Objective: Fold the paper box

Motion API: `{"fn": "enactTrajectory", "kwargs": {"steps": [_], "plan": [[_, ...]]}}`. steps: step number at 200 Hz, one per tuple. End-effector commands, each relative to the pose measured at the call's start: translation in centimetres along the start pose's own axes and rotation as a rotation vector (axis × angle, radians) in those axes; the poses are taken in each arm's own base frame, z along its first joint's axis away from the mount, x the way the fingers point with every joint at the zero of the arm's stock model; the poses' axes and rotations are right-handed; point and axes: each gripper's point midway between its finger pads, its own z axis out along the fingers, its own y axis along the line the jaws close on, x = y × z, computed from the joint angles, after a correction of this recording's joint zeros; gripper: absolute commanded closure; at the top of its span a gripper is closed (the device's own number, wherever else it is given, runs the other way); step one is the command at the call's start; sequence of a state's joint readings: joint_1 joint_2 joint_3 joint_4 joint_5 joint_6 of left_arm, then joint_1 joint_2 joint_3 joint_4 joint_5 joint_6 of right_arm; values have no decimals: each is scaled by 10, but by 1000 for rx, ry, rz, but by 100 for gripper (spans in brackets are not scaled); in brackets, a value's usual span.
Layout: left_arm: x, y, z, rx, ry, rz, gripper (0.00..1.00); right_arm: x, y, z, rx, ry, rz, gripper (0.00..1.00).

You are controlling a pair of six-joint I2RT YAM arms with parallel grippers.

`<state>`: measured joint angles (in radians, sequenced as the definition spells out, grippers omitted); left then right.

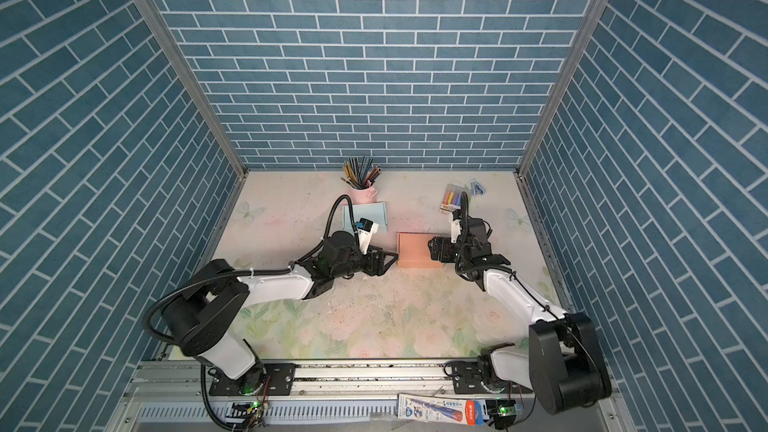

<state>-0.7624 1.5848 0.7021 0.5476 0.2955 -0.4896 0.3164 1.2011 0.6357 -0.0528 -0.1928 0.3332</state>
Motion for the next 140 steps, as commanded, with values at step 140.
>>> {"fn": "enactTrajectory", "kwargs": {"steps": [140], "plan": [[23,25,-77,-142,-18,5,12,85,29,27,19,158,15,26]]}}
